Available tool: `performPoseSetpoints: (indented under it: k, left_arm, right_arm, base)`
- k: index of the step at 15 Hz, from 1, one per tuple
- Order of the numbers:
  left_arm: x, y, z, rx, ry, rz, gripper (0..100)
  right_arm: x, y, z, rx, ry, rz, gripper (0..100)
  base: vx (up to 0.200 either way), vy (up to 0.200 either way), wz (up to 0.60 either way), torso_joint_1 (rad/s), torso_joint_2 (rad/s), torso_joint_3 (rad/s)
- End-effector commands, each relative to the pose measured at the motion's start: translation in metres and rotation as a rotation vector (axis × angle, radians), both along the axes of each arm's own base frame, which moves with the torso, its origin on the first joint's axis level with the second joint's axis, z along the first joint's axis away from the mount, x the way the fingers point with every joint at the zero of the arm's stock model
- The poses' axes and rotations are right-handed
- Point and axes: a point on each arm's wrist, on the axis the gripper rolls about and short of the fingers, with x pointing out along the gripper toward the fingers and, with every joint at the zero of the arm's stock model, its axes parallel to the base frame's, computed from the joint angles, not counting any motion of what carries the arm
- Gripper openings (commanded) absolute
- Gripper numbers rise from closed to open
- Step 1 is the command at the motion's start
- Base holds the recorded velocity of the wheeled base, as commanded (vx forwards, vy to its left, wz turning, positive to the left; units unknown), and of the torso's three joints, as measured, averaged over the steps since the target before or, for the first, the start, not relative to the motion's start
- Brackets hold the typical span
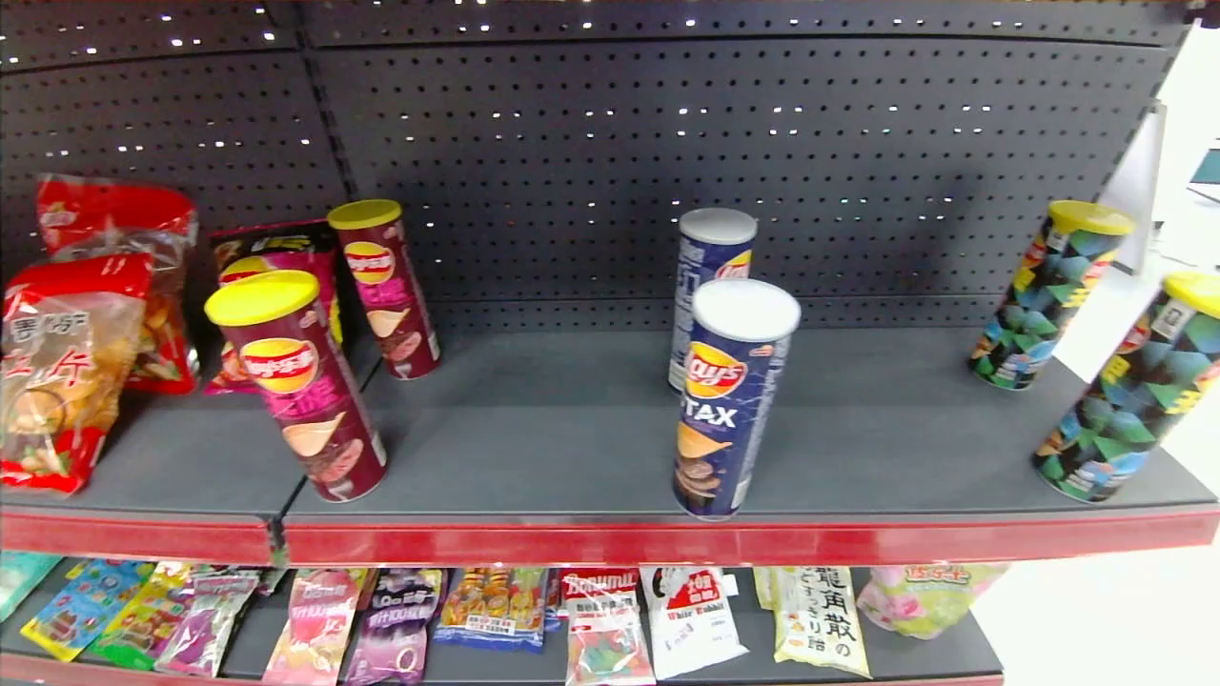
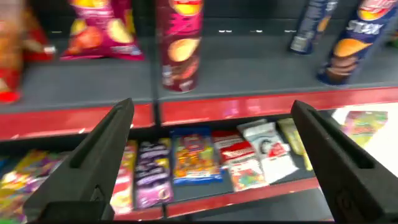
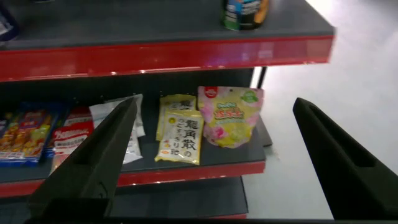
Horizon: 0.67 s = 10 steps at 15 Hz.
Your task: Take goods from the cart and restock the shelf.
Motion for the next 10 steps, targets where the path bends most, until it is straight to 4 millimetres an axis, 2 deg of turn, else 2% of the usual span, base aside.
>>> performPoseSetpoints:
  k: [1,3,6,9,10]
  left_arm:
    - [0.004,0.0,-0.008,0.007,0.033,0.002,100]
    - [0.007,-0.001,-0.018,0.036,0.063,0.0,100]
    - [0.025,-0.003,-0.055,0.055,0.044,0.01,100]
    - [0.024,-0.003,-0.054,0.07,0.038,0.016,100]
    - [0.025,-0.002,-0.056,0.086,0.04,0.075,100]
  right_arm:
    - [0.0,0.0,0.0,0.002,0.001,0.0,100]
    - [0.0,0.0,0.0,-0.004,0.003,0.005,100]
    - [0.0,0.0,0.0,-0.002,0.001,0.005,100]
    - [0.0,0.0,0.0,0.001,0.001,0.005,100]
    - [0.0,0.0,0.0,0.001,0.001,0.002,100]
  base:
    - [0.0,0.0,0.0,0.0,0.0,0.0]
    - [0.0,0.0,0.0,0.0,0.0,0.0]
    - [0.0,0.0,0.0,0.0,0.0,0.0]
    - [0.0,0.0,0.0,0.0,0.0,0.0]
    - [0.0,0.0,0.0,0.0,0.0,0.0]
